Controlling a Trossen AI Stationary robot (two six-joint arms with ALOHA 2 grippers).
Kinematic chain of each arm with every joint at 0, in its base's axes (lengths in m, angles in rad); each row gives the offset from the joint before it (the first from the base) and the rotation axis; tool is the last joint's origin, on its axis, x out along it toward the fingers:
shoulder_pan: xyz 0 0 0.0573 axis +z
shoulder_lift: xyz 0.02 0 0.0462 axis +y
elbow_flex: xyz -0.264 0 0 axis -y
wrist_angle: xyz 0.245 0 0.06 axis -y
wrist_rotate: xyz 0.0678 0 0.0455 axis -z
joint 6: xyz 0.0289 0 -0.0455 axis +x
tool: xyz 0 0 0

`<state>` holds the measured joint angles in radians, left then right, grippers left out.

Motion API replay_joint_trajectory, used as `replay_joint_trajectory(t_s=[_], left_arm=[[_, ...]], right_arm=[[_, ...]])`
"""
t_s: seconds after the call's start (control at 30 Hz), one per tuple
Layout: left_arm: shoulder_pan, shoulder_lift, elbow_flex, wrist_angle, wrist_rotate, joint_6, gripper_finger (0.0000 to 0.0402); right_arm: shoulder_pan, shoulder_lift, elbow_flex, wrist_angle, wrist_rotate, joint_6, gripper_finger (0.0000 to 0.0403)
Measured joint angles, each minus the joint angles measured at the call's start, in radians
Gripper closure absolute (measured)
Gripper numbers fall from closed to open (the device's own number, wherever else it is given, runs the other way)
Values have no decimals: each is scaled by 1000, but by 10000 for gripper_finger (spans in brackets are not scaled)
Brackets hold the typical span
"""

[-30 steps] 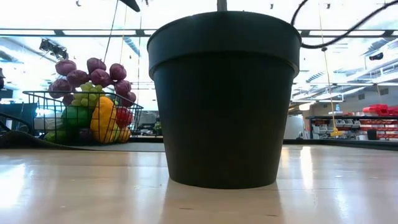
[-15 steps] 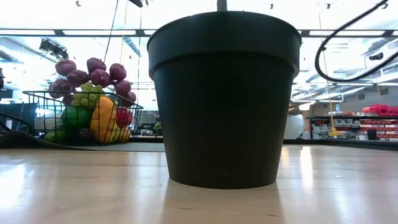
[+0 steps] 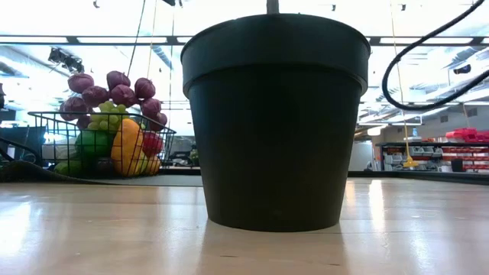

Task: Build produce basket
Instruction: Put the green cucumber into the wire basket

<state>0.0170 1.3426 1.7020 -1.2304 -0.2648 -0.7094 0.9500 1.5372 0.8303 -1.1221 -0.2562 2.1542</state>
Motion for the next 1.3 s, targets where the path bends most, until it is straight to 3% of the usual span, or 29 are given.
replay_joint_trajectory(t_s=[0.27,0.43,0.67,0.9,1.3], left_arm=[[0,0,0,0,0,39,202],[0,0,0,-1,0,40,207],[0,0,0,-9,0,41,209],[-22,0,0,-13,0,53,211],[-75,0,0,-19,-3,40,213]], right_arm=[[-47,0,8,34,15,-30,37],[-56,0,-23,138,61,47,41],[-56,0,-43,126,-34,41,50],[-47,0,-54,146,-37,33,55],[-55,0,-124,404,-14,94,56]])
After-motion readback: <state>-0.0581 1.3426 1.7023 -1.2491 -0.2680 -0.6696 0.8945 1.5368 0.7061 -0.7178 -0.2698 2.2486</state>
